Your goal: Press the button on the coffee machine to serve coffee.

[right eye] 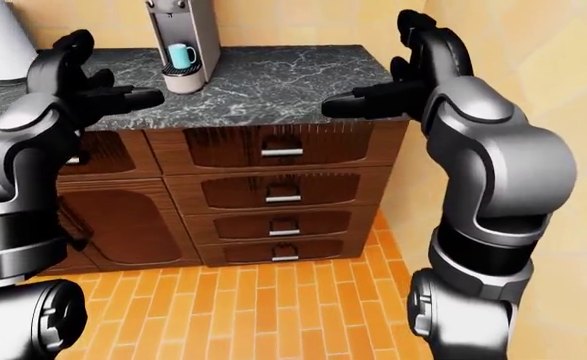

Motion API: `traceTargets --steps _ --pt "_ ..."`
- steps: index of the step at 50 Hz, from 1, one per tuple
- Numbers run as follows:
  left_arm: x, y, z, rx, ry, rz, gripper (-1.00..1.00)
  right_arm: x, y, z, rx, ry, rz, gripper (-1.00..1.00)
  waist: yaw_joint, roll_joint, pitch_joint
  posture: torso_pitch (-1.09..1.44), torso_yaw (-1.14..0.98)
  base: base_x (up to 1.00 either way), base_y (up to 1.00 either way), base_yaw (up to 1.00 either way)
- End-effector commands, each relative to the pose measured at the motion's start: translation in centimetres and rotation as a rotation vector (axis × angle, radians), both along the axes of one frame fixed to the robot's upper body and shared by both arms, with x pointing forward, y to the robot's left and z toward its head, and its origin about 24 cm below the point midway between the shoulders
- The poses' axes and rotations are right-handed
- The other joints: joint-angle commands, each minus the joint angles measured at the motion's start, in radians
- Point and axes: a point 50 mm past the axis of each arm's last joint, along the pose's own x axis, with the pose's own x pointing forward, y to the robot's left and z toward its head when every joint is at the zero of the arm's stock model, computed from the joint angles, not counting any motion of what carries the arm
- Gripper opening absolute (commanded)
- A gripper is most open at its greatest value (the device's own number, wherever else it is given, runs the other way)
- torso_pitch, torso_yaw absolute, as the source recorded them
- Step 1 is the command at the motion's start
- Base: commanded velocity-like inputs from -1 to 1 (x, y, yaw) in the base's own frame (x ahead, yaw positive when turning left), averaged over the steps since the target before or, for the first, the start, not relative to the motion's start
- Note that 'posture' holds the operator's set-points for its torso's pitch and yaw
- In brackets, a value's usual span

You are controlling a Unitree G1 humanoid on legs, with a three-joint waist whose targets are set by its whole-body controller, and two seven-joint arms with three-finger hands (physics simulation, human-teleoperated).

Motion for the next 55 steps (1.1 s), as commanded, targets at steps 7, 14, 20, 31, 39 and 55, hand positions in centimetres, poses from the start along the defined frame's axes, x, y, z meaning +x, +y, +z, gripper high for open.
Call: traceTargets --steps 7,14,20,31,39,55 --pt "-0.42 -0.38 2.42 0.009 -0.100 -0.014 1.00 -0.50 -0.27 1.43 0.000 -0.074 -0.017 1.00 -0.005 -0.015 -0.027 0.00 0.00 0.15 0.00 0.00" --pt "-0.61 -0.32 2.15 0.008 -0.095 -0.013 1.00 -0.65 -0.28 1.33 0.000 -0.072 -0.019 1.00 -0.016 0.067 -0.015 0.00 0.00 0.15 0.00 0.00" --pt "-0.48 -0.20 1.91 0.007 -0.092 -0.011 1.00 -0.44 -0.21 1.20 0.000 -0.070 -0.017 1.00 -0.014 0.093 -0.030 0.00 0.00 0.15 0.00 0.00" --pt "-0.41 -0.16 2.08 0.006 -0.094 -0.009 1.00 -0.34 -0.18 1.16 -0.002 -0.067 -0.015 1.00 -0.005 -0.023 -0.026 0.00 0.00 0.15 0.00 0.00" --pt "-0.49 -0.20 2.12 0.004 -0.094 -0.009 1.00 -0.42 -0.14 1.25 0.001 -0.064 -0.016 1.00 -0.011 0.038 -0.016 0.00 0.00 0.13 0.00 0.00" --pt "-0.59 -0.08 1.89 -0.003 -0.089 -0.008 1.00 -0.38 -0.04 1.01 0.007 -0.064 -0.012 1.00 -0.010 0.000 -0.026 0.00 0.00 0.05 0.21 0.00"
